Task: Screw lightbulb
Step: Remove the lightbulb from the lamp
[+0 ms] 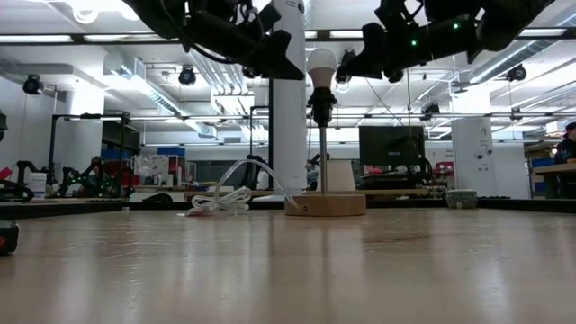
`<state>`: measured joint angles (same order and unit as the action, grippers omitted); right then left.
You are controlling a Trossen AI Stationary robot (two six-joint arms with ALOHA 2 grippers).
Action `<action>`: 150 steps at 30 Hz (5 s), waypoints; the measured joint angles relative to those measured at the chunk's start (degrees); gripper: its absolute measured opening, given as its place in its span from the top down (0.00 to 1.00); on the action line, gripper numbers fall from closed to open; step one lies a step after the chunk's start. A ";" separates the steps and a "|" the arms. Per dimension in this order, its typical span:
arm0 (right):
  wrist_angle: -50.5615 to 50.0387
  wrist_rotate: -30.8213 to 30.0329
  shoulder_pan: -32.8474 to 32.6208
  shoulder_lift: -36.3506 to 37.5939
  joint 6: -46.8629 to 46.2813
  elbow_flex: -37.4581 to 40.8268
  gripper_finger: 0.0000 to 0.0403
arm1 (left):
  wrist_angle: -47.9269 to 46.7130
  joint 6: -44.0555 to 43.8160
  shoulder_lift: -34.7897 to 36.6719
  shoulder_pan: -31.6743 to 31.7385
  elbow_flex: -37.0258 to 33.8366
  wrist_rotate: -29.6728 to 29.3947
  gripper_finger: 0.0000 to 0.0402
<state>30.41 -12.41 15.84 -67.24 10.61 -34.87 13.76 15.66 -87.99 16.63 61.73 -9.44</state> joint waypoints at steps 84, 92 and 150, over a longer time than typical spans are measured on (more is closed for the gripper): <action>-2.44 1.45 0.68 2.00 -0.42 -0.13 1.00 | 3.02 5.29 -0.35 -0.15 0.35 14.02 1.00; -6.21 1.96 0.97 3.17 -1.37 -0.13 1.00 | 2.05 4.94 0.69 -0.20 0.35 10.95 1.00; -7.94 1.39 1.19 5.27 -0.92 0.00 1.00 | 11.17 5.58 -3.10 0.32 0.37 12.61 1.00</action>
<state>22.47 -11.02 17.03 -61.98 9.69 -34.87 24.93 21.24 -91.08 16.95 62.11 3.17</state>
